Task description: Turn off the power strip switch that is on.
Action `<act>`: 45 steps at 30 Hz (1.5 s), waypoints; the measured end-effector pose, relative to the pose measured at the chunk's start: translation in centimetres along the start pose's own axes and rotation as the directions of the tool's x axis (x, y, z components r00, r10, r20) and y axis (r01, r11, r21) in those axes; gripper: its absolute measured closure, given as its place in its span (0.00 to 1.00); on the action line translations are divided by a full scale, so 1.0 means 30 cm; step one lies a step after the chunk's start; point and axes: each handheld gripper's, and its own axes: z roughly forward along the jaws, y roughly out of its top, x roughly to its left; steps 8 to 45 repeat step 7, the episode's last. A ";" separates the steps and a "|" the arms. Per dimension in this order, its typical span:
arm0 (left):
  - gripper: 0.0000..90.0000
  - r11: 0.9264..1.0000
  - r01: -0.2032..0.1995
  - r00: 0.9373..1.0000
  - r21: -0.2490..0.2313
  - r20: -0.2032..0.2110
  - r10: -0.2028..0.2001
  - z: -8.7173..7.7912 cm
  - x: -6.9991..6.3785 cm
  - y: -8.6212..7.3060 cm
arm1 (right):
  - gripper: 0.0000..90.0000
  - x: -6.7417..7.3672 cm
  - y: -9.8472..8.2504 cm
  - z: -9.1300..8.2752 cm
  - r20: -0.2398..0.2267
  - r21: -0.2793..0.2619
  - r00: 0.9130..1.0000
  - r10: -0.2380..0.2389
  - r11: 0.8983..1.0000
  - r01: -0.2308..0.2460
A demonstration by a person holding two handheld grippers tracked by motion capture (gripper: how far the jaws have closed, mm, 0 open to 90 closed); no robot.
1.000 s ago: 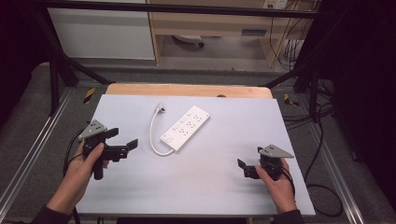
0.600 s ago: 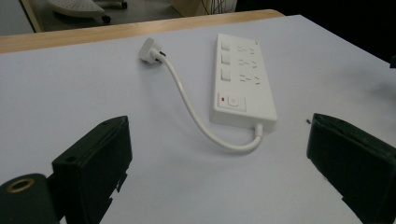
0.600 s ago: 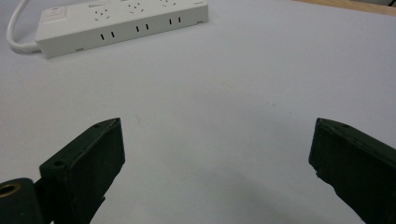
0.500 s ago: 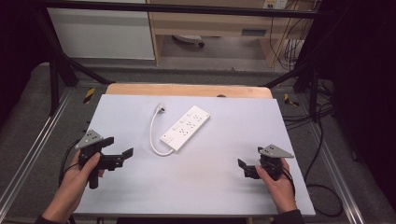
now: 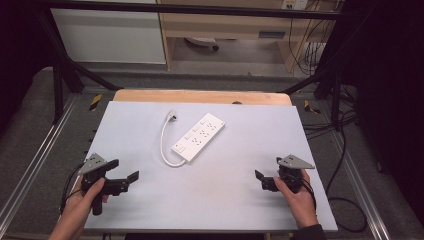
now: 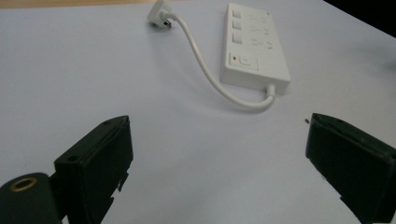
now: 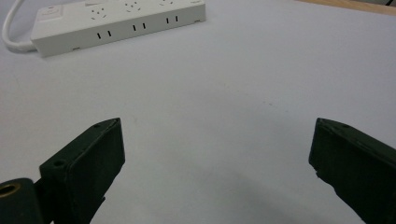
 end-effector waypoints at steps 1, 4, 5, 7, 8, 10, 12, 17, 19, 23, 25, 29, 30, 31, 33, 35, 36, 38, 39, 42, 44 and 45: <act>0.08 1.000 -0.006 1.000 0.008 0.003 0.006 0.002 -0.004 -0.014 | 0.04 -0.001 0.000 0.001 0.002 0.000 1.000 -0.004 1.000 0.004; 0.08 1.000 -0.012 1.000 0.024 0.006 0.012 0.006 -0.015 -0.049 | 0.04 -0.002 -0.002 0.005 0.011 0.009 1.000 -0.001 1.000 0.001; 0.08 0.999 -0.020 1.000 0.026 0.001 0.020 0.008 -0.018 -0.056 | 0.05 -0.004 -0.003 0.009 0.021 0.019 1.000 -0.001 1.000 0.001; 0.08 0.999 -0.025 1.000 0.034 -0.003 0.025 0.014 -0.025 -0.065 | 0.05 -0.010 -0.008 0.026 0.044 0.057 0.999 0.005 0.998 -0.007; 0.08 0.999 -0.025 1.000 0.034 -0.003 0.025 0.014 -0.025 -0.065 | 0.05 -0.010 -0.008 0.026 0.044 0.057 0.999 0.005 0.998 -0.007; 0.08 0.999 -0.025 1.000 0.034 -0.003 0.025 0.014 -0.025 -0.065 | 0.05 -0.010 -0.008 0.026 0.044 0.057 0.999 0.005 0.998 -0.007; 0.08 0.999 -0.025 1.000 0.034 -0.003 0.025 0.014 -0.025 -0.065 | 0.05 -0.010 -0.008 0.026 0.044 0.057 0.999 0.005 0.998 -0.007; 0.08 0.999 -0.025 1.000 0.034 -0.003 0.025 0.014 -0.025 -0.065 | 0.05 -0.010 -0.008 0.026 0.044 0.057 0.999 0.005 0.998 -0.007; 0.08 0.999 -0.025 1.000 0.034 -0.003 0.025 0.014 -0.025 -0.065 | 0.05 -0.010 -0.008 0.026 0.044 0.057 0.999 0.005 0.998 -0.007; 0.08 0.999 -0.025 1.000 0.034 -0.003 0.025 0.014 -0.025 -0.065 | 0.05 -0.010 -0.008 0.026 0.044 0.057 0.999 0.005 0.998 -0.007; 0.08 0.999 -0.025 1.000 0.034 -0.003 0.025 0.014 -0.025 -0.065 | 0.05 -0.010 -0.008 0.026 0.044 0.057 0.999 0.005 0.998 -0.007; 0.08 0.999 -0.025 1.000 0.034 -0.003 0.025 0.014 -0.025 -0.065 | 0.05 -0.010 -0.008 0.026 0.044 0.057 0.999 0.005 0.998 -0.007; 0.08 0.999 -0.025 1.000 0.034 -0.003 0.025 0.014 -0.025 -0.065 | 0.05 -0.010 -0.008 0.026 0.044 0.057 0.999 0.005 0.998 -0.007; 0.08 0.999 -0.025 1.000 0.034 -0.003 0.025 0.014 -0.025 -0.065 | 0.05 -0.010 -0.008 0.026 0.044 0.057 0.999 0.005 0.998 -0.007; 0.08 0.999 -0.025 1.000 0.034 -0.003 0.025 0.014 -0.025 -0.065 | 0.05 -0.010 -0.008 0.026 0.044 0.057 0.999 0.005 0.998 -0.007; 0.08 0.999 -0.025 1.000 0.034 -0.003 0.025 0.014 -0.025 -0.065 | 0.05 -0.010 -0.008 0.026 0.044 0.057 0.999 0.005 0.998 -0.007; 0.08 0.999 -0.025 1.000 0.034 -0.003 0.025 0.014 -0.025 -0.065 | 0.05 -0.010 -0.008 0.026 0.044 0.057 0.999 0.005 0.998 -0.007; 0.08 0.999 -0.025 1.000 0.034 -0.003 0.025 0.014 -0.025 -0.065 | 0.05 -0.010 -0.008 0.026 0.044 0.057 0.999 0.005 0.998 -0.007; 0.08 0.999 -0.025 1.000 0.034 -0.003 0.025 0.014 -0.025 -0.065 | 0.05 -0.010 -0.008 0.026 0.044 0.057 0.999 0.005 0.998 -0.007; 0.08 0.999 -0.025 1.000 0.034 -0.003 0.025 0.014 -0.025 -0.065 | 0.05 -0.010 -0.008 0.026 0.044 0.057 0.999 0.005 0.998 -0.007; 0.08 0.999 -0.025 1.000 0.034 -0.003 0.025 0.014 -0.025 -0.065 | 0.05 -0.010 -0.008 0.026 0.044 0.057 0.999 0.005 0.998 -0.007; 0.08 0.999 -0.025 1.000 0.034 -0.003 0.025 0.014 -0.025 -0.065 | 0.05 -0.010 -0.008 0.026 0.044 0.057 0.999 0.005 0.998 -0.007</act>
